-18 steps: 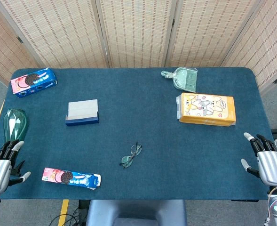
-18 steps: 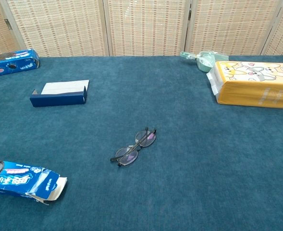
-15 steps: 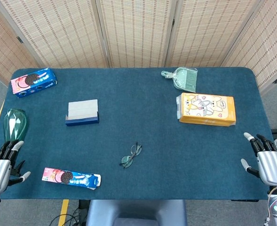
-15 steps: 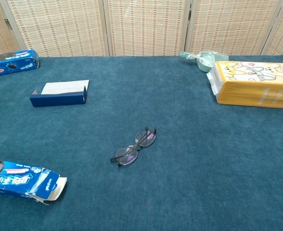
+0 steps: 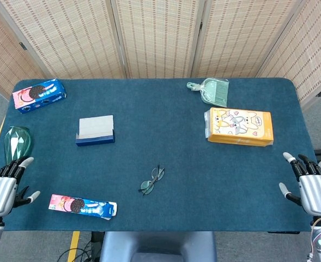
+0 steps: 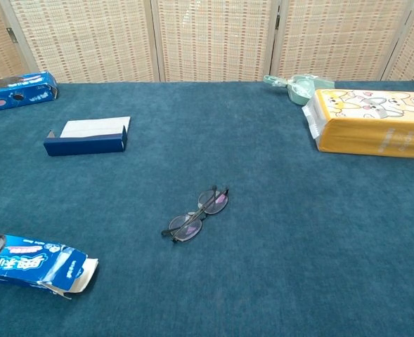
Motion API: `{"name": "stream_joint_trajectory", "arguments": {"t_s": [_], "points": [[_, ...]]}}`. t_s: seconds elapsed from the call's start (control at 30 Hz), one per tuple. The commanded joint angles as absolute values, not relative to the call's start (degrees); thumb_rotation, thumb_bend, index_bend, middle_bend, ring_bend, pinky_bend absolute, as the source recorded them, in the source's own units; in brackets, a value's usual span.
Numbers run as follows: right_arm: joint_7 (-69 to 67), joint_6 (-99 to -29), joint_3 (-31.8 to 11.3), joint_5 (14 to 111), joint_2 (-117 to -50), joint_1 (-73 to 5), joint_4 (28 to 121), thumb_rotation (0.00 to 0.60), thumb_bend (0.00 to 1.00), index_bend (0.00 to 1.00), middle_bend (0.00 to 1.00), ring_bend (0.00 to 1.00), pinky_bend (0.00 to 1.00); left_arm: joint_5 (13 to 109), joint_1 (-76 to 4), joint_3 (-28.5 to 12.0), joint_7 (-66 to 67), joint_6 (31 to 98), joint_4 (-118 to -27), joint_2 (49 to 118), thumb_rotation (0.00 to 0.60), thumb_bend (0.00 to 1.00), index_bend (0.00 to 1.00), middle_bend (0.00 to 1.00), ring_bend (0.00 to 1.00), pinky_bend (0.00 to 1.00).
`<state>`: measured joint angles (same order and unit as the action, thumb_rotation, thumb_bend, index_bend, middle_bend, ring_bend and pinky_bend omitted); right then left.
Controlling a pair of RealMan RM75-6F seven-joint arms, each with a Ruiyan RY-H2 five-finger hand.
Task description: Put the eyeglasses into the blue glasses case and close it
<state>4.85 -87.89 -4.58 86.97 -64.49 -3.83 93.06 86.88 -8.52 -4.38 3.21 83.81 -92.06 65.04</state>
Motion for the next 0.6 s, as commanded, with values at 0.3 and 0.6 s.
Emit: {"name": "stream_joint_trajectory", "arguments": {"t_s": [0.3,0.6], "points": [[6.2,-87.8,-5.0,88.3,-63.3,-4.7,95.0,0.6,0.29,0.12,0.31,0.17,0.2,85.9,-20.7,-8.7,-2.3,69.3,-91.5,65.2,0.6,0.51,0.24,1.0,0.97,1.0],[6.6,-87.1,-4.4,88.7,-62.5,-4.7,96.3,0.6,0.29,0.12,0.33,0.17,0.2,79.3,-33.1,-12.0,-3.0,51.9,-84.9,69.1,0.6,0.63,0.2,1.0,1.0,1.0]]}}
